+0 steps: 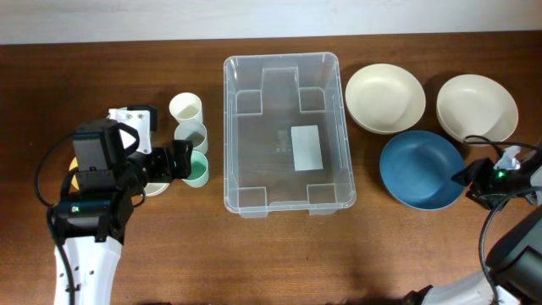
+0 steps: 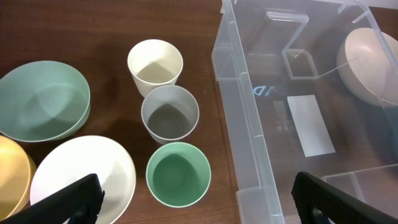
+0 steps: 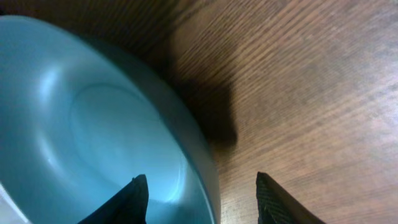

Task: Pack container
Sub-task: 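Close the right gripper on the blue bowl's rim, then lift the blue bowl and lower it into the clear bin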

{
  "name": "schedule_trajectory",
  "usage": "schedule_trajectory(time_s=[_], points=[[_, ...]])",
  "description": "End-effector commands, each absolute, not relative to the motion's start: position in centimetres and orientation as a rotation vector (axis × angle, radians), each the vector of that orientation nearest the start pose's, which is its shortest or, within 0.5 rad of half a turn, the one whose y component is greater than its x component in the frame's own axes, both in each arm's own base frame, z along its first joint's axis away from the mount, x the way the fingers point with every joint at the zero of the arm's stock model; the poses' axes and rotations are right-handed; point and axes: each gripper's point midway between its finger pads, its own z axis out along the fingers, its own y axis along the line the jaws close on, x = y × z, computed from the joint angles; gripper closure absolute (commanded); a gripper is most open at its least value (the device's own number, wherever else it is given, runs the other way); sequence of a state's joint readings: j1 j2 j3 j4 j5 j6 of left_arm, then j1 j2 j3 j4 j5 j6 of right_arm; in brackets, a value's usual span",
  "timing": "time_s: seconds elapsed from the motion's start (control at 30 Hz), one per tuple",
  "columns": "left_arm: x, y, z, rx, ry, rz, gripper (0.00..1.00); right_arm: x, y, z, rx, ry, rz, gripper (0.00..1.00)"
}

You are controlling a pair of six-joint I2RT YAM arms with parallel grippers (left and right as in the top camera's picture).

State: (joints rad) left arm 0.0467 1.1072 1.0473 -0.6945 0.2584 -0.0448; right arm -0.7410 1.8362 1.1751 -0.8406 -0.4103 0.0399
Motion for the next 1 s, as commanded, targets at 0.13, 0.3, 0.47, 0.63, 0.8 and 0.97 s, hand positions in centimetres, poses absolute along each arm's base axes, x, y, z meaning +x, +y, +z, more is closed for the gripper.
schedule_trajectory(time_s=[0.13, 0.3, 0.47, 0.63, 0.8, 0.97], points=[[33.1, -3.2, 24.2, 0.050, 2.282, -0.310, 0.01, 29.1, -17.0, 0.7, 1.081, 2.722, 0.610, 0.51], [33.1, -3.2, 24.2, 0.050, 2.281, -0.310, 0.01, 29.1, -17.0, 0.5, 1.083, 2.724, 0.612, 0.81], [33.1, -3.2, 24.2, 0.050, 2.281, -0.310, 0.01, 29.1, -17.0, 0.6, 1.084, 2.725, 0.614, 0.95], [33.1, -3.2, 24.2, 0.050, 2.281, -0.310, 0.01, 29.0, -16.9, 0.6, 1.088, 2.729, 0.619, 0.96], [33.1, -3.2, 24.2, 0.050, 2.281, -0.310, 0.01, 28.7, -16.6, 0.6, 1.098, 2.740, 0.632, 0.96], [33.1, -3.2, 24.2, 0.049, 2.281, -0.310, 0.01, 28.8, -15.9, 2.4, 1.055, 2.767, 0.648, 0.96]])
